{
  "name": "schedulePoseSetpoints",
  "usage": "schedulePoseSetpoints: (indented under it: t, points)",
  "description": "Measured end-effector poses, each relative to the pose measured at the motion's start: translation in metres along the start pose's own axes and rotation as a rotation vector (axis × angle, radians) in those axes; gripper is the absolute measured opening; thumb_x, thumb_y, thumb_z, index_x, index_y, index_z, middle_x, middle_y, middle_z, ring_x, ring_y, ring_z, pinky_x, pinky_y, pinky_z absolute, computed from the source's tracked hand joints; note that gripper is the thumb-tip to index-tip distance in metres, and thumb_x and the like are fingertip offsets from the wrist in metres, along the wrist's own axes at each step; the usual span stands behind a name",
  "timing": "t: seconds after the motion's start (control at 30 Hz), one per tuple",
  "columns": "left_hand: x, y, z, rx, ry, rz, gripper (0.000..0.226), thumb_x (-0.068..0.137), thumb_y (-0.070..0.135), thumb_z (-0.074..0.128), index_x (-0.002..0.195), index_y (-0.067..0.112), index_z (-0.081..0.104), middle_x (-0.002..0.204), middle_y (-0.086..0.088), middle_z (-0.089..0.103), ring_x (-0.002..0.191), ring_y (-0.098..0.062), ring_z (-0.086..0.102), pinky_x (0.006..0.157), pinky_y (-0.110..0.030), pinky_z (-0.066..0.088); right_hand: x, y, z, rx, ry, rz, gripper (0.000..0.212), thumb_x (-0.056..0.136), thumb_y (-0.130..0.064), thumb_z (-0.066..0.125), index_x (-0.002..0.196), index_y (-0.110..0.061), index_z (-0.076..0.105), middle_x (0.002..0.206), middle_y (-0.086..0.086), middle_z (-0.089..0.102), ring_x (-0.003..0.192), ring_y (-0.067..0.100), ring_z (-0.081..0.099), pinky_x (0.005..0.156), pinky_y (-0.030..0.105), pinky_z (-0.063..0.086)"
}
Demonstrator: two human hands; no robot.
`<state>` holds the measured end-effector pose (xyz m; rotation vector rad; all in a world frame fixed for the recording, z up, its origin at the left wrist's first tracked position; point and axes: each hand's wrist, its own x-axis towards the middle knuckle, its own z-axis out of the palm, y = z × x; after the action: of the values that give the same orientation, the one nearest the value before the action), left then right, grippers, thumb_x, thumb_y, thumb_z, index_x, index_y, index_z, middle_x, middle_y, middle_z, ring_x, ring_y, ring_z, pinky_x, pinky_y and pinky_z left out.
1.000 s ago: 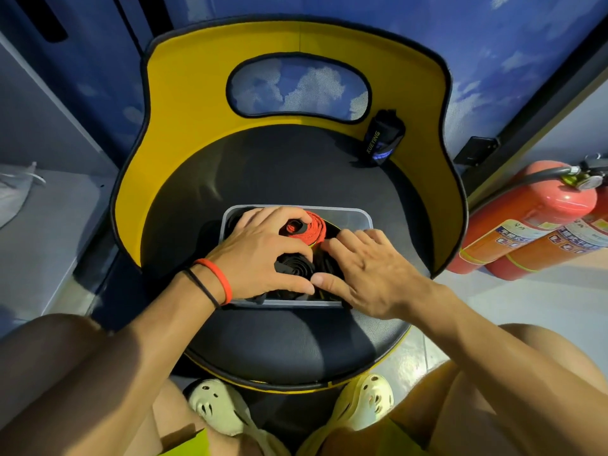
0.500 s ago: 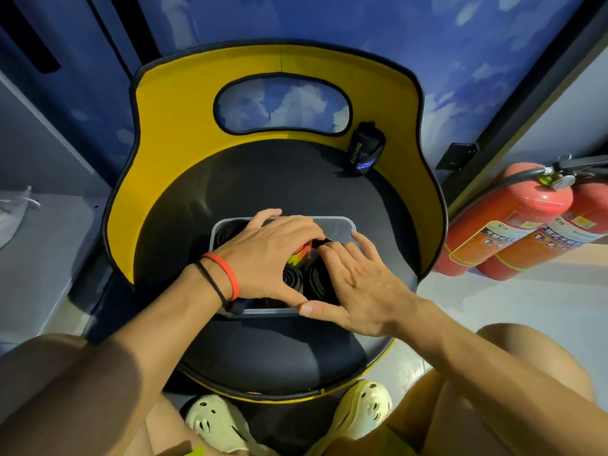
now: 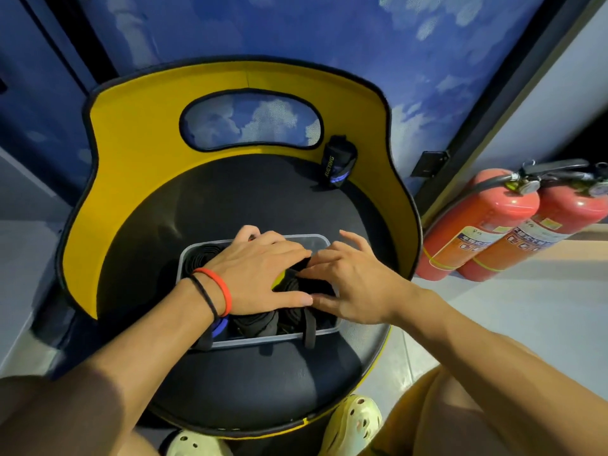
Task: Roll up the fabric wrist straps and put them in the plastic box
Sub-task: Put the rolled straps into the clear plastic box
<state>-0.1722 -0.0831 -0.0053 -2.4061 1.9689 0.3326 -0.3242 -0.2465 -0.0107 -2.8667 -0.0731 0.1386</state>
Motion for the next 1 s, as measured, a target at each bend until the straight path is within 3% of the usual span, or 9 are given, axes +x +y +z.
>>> schedulePoseSetpoints:
  t: [0.1,0.17,0.3,0.43,0.53,0.7,0.8,0.9,1.0]
  points:
    - [-0.004,-0.001,0.006,0.038,0.029,-0.011,0.075,0.085,0.086,0.022,0.134,0.039,0.052,0.127,0.02,0.055,0.126,-0.011,0.04,0.104,-0.043,0.026,0.011,0.01,-0.005,0.417,0.142,0.071,0.033,0.087,-0.032,0.055,0.108,-0.025,0.079,0.114,-0.011,0.072,0.111,0.007,0.06,0.115,0.041,0.035]
    - [-0.006,-0.002,0.01,0.053,0.076,-0.002,0.07,0.087,0.085,0.021,0.123,0.041,0.062,0.119,0.019,0.058,0.122,-0.012,0.044,0.105,-0.046,0.027,0.023,0.022,-0.007,0.508,0.355,0.201,0.038,0.083,-0.025,0.057,0.116,-0.019,0.075,0.116,-0.004,0.07,0.111,0.012,0.062,0.104,0.04,0.047]
    - [-0.005,-0.002,0.009,0.038,0.059,-0.02,0.079,0.082,0.09,0.017,0.111,0.039,0.07,0.117,0.023,0.053,0.125,-0.008,0.039,0.113,-0.047,0.019,0.058,0.055,-0.015,0.202,0.416,0.478,0.076,0.089,-0.027,0.067,0.156,-0.015,0.033,0.158,0.009,0.033,0.139,0.032,0.035,0.116,0.041,0.035]
    - [-0.004,0.0,0.011,0.027,0.06,-0.025,0.073,0.082,0.091,0.02,0.091,0.033,0.065,0.112,0.021,0.052,0.125,-0.01,0.037,0.111,-0.045,0.021,0.096,0.086,-0.021,0.096,0.378,0.561,0.091,0.091,-0.025,0.066,0.162,-0.022,0.008,0.17,0.0,0.004,0.149,0.042,0.015,0.116,0.051,0.032]
    - [-0.004,-0.001,0.014,0.025,0.068,-0.023,0.069,0.083,0.089,0.022,0.083,0.032,0.061,0.106,0.02,0.054,0.121,-0.012,0.04,0.109,-0.045,0.024,0.116,0.105,-0.01,0.057,0.294,0.615,0.098,0.092,-0.037,0.066,0.162,-0.021,-0.001,0.17,0.002,0.0,0.151,0.047,0.012,0.118,0.054,0.027]
    - [-0.004,-0.002,0.016,0.007,0.083,-0.025,0.07,0.083,0.088,0.023,0.088,0.032,0.066,0.1,0.02,0.054,0.118,-0.013,0.043,0.115,-0.047,0.02,0.125,0.11,0.002,-0.012,0.46,0.639,0.093,0.087,-0.043,0.074,0.158,-0.016,0.018,0.154,0.015,0.025,0.13,0.042,0.039,0.105,0.049,0.045]
    - [-0.005,-0.004,0.016,-0.029,0.064,-0.017,0.073,0.084,0.087,0.023,0.118,0.04,0.067,0.107,0.02,0.053,0.122,-0.014,0.04,0.12,-0.053,0.013,0.132,0.106,-0.001,0.014,0.591,0.631,0.071,0.085,-0.038,0.079,0.139,-0.017,0.039,0.145,0.017,0.03,0.122,0.038,0.045,0.093,0.045,0.055]
    - [-0.006,-0.006,0.014,-0.052,0.04,-0.003,0.068,0.086,0.084,0.024,0.128,0.046,0.062,0.111,0.02,0.052,0.125,-0.012,0.037,0.121,-0.058,0.007,0.141,0.103,0.0,0.082,0.626,0.618,0.055,0.086,-0.034,0.08,0.124,-0.017,0.043,0.154,0.017,0.024,0.127,0.036,0.048,0.093,0.041,0.056]
    - [-0.008,-0.001,0.012,-0.061,0.008,-0.047,0.07,0.086,0.082,0.021,0.13,0.044,0.06,0.121,0.021,0.048,0.133,-0.01,0.03,0.12,-0.062,0.0,0.142,0.097,0.001,0.093,0.635,0.606,0.044,0.09,-0.03,0.074,0.118,-0.016,0.042,0.133,0.012,0.046,0.104,0.027,0.055,0.081,0.048,0.059]
